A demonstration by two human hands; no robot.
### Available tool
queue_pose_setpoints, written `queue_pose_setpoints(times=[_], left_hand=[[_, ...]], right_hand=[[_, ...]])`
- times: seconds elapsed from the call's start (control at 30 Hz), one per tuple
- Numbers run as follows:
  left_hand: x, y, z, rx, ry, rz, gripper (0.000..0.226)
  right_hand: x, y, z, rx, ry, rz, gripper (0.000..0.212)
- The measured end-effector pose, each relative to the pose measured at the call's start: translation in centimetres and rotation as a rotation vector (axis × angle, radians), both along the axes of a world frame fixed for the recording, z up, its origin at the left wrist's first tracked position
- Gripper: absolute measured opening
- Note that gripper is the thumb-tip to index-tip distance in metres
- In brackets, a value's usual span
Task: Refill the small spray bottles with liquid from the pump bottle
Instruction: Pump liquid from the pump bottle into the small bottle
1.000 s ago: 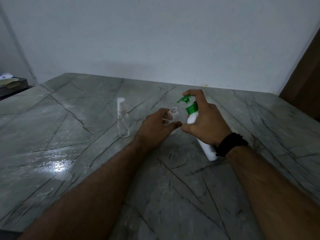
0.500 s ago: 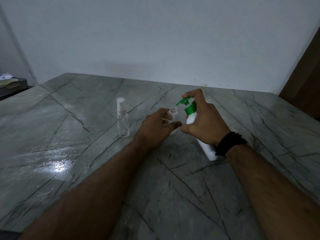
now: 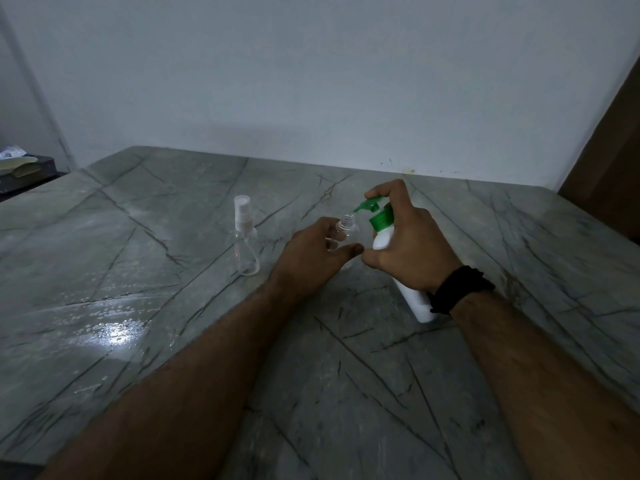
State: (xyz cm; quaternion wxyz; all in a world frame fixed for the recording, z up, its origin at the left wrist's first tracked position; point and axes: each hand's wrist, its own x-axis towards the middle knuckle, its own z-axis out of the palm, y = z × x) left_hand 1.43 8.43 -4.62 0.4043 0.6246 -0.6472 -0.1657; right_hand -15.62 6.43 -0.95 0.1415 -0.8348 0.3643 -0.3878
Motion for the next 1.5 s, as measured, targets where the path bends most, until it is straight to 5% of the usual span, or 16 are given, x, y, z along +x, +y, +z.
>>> queue_pose_setpoints(times=[1.5], left_hand=[[-0.1, 0.44, 0.4, 0.013, -0.01, 0.012, 0.059]], right_hand=[[0.33, 0.06, 0.08, 0.013, -0.003, 0.003, 0.074]])
